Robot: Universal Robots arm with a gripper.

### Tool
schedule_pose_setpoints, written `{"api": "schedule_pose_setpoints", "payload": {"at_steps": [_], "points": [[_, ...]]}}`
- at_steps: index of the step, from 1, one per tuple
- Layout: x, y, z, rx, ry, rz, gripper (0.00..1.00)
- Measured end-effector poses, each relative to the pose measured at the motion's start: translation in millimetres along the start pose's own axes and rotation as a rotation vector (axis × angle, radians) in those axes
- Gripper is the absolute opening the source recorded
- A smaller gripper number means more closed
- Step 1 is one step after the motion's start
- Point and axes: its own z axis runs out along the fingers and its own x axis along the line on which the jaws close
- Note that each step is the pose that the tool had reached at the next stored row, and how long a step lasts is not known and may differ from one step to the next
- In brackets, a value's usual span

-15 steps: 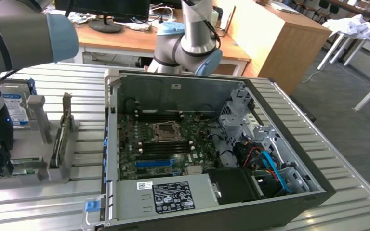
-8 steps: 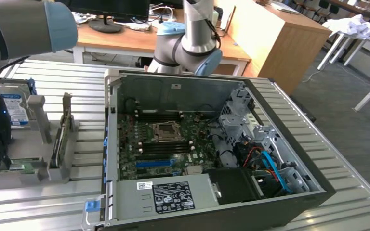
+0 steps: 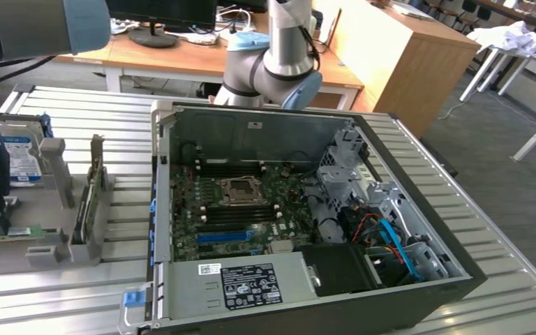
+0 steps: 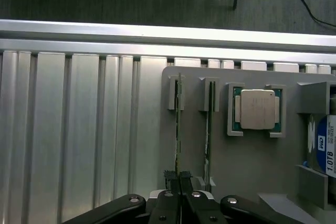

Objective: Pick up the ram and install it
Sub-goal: 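Pick up the ram and move it above insertion slot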

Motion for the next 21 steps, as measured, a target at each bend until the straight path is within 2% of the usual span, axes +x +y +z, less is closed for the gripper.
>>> {"api": "schedule_pose_setpoints", "payload": {"at_steps": [13, 21], "points": [[-1.0, 1.9, -44.8, 0.0001, 0.0000, 0.000, 0.12], [-1.5, 2.9, -68.1, 0.0000, 0.0000, 0.000, 0.12]]}}
